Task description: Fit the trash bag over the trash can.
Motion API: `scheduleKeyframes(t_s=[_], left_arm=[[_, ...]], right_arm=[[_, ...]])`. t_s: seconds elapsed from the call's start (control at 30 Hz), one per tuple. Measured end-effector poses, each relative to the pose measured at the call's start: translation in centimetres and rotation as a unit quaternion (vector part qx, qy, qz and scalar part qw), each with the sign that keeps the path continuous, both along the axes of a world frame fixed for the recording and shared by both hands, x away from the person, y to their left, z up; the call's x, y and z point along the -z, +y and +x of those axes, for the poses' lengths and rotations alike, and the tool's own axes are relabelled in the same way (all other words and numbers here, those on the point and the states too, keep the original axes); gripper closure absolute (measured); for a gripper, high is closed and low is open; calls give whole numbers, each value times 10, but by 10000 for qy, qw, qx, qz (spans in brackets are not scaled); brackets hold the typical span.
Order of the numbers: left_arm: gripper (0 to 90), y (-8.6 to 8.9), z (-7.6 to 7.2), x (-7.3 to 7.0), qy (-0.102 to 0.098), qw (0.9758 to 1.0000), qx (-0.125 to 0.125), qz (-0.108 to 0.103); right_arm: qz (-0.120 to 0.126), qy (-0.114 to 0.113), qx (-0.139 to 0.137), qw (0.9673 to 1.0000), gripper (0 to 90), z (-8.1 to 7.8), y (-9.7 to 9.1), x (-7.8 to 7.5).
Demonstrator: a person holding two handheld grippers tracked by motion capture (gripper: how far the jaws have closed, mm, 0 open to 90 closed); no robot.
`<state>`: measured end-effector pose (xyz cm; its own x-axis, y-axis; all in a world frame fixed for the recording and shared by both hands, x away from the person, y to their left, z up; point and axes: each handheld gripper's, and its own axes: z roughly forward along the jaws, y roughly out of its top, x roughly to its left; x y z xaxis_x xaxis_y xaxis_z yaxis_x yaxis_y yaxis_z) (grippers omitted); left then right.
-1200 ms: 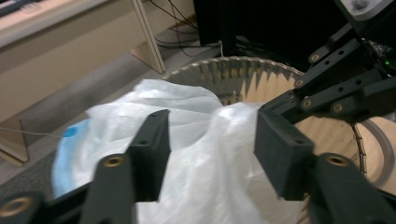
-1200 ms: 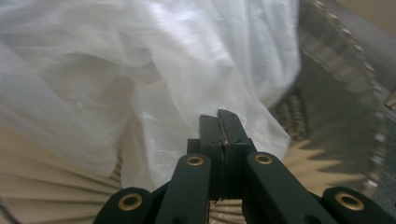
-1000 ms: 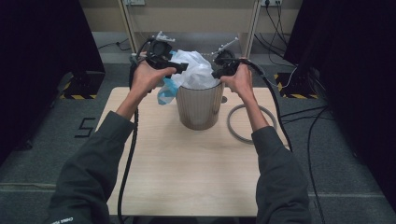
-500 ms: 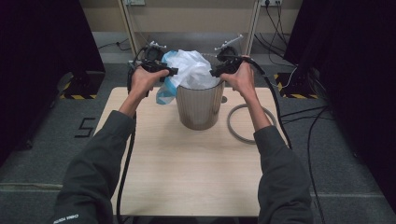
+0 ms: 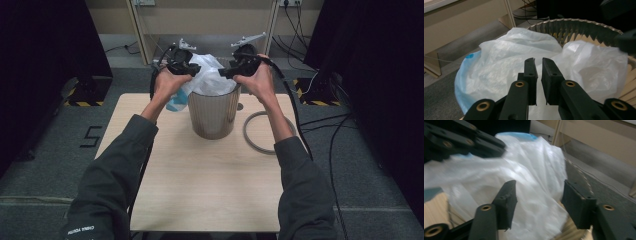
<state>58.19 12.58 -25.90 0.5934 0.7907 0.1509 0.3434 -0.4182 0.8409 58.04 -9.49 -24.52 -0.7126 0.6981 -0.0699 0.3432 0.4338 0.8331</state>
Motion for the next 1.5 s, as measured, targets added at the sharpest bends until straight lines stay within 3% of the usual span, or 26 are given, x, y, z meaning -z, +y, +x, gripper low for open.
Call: scheduleKeyframes(t_s=[0.07, 0.17, 0.2, 0.27, 0.33, 0.4, 0.5, 0.6, 0.67, 0.7, 0.77, 0.8, 0.93, 1.0, 1.1, 1.2, 1.33, 1.43, 1.5], left_arm=[[807, -1, -1, -1, 37, 10000, 20, -14], [771, 2, -3, -5, -15, 10000, 1, -16], [744, 4, -3, -6, -24, 10000, -30, 0], [665, 13, -3, -7, -35, 9999, -123, -18], [507, 23, -2, -8, -48, 9994, -299, -185], [395, 37, 1, -8, 14, 9979, -509, -394], [316, 55, 5, 0, 413, 9928, -721, -866], [281, 62, 9, 9, 657, 9893, -778, -1048], [268, 62, 11, 13, 775, 9874, -777, -1140], [274, 60, 13, 16, 787, 9875, -751, -1142], [310, 54, 14, 17, 742, 9892, -696, -1055], [350, 52, 15, 17, 715, 9900, -670, -1011], [547, 41, 18, 16, 535, 9927, -588, -906], [648, 36, 19, 15, 429, 9939, -560, -853], [723, 24, 20, 15, 470, 9954, -416, -727], [735, 16, 21, 14, 422, 9964, -355, -643], [736, 10, 19, 10, 353, 9977, -274, -512], [709, 13, 16, 6, 329, 9978, -274, -505], [684, 18, 15, 3, 270, 9977, -317, -534]], right_arm=[[17, 59, -83, 9999, 400, 0, 11, 1], [-190, 119, -54, 9997, 394, 6, 28, 6], [-258, 112, -18, 9996, 438, 8, 31, 8], [-527, 170, 28, 9985, 666, 14, 36, 14], [-869, 200, -29, 9960, 827, 18, 37, 21], [-979, 293, 14, 9948, 873, 21, 34, 25], [-1135, 496, 279, 9919, 890, 27, 23, 29], [-1239, 562, 378, 9900, 890, 30, 15, 31], [-1280, 535, 345, 9897, 864, 29, 15, 30], [-1258, 549, 342, 9899, 830, 28, 15, 30], [-1182, 573, 361, 9907, 682, 26, 16, 29], [-1103, 559, 395, 9915, 608, 24, 15, 27], [-680, 466, 360, 9959, 482, 16, 10, 17], [-452, 407, 314, 9977, 464, 9, 6, 11], [-186, 340, 194, 9991, 446, 0, 2, 5], [99, 320, -80, 9994, 418, -12, 2, 1], [64, 217, -349, 9991, 378, -27, 15, -4], [226, 309, -533, 9978, 343, -34, 28, -4], [193, 369, -547, 9976, 321, -35, 37, -2]])
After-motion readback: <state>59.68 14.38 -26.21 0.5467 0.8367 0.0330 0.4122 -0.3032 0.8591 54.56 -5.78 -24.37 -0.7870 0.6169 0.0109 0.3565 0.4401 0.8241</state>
